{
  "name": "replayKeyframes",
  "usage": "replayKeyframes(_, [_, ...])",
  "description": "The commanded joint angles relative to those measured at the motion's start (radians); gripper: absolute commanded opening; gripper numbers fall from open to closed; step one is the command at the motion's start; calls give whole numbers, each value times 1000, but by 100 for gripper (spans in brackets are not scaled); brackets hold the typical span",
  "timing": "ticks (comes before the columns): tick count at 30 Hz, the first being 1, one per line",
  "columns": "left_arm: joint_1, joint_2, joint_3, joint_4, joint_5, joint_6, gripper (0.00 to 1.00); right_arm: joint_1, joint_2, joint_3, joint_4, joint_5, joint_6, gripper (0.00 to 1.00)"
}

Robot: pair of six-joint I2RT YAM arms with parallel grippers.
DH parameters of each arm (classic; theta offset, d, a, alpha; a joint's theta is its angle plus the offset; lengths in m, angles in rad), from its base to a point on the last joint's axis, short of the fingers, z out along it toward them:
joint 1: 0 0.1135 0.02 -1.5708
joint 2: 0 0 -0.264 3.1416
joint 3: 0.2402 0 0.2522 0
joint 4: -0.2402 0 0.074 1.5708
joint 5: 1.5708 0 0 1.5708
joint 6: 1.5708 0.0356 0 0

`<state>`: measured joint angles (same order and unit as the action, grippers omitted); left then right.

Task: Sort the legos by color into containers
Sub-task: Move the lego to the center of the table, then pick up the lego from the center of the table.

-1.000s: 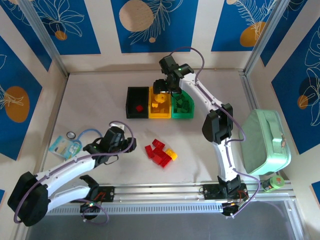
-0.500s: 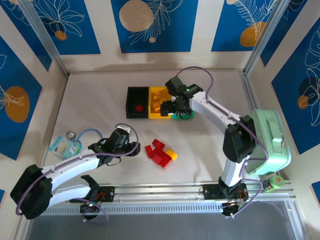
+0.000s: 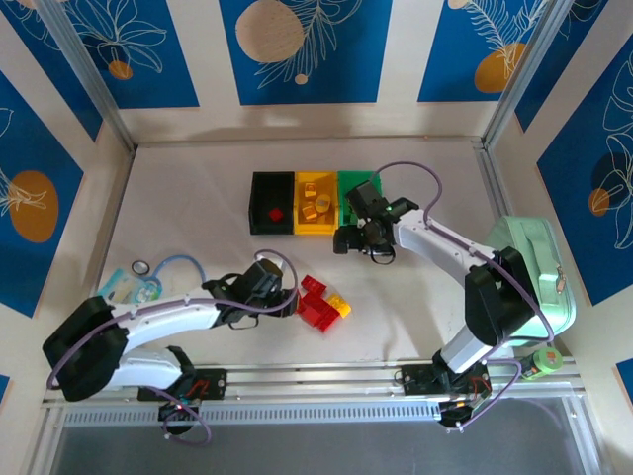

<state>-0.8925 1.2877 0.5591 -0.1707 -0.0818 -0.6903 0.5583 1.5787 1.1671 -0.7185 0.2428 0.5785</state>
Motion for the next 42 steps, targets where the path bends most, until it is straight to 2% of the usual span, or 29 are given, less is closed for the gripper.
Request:
replayKeyframes(1, [-6, 51, 23, 46, 16, -64, 61, -12, -53, -30, 28, -26, 30, 86])
replayKeyframes(7, [26, 147, 40, 23, 7, -87, 54, -39, -124, -103, 49, -29, 37, 86])
replayKeyframes(12, [176, 163, 30, 22, 76, -114, 47, -57, -152, -127, 45, -33, 35, 86])
replayKeyframes(15, [237, 103, 32, -7, 35, -127, 47, -57, -173, -141, 49, -31, 38, 86])
replayKeyframes(17, [238, 70, 60, -38, -6, -102, 49, -57, -182, -153, 55, -32, 45, 86])
replayKeyframes(21, [230, 92, 140, -119, -20, -57, 66, -57, -184, -169, 72, -42, 54, 86])
replayKeyframes(25, [225, 90, 140, -118, -30, -70, 75, -54, -183, -180, 82, -42, 62, 86])
replayKeyframes(36, [143, 228, 244, -127, -94, -61, 72, -43, -170, -186, 94, -41, 70, 86])
replayKeyframes(42, [137, 301, 269, -160, -126, -67, 60, -48, -177, -206, 102, -37, 70, 86])
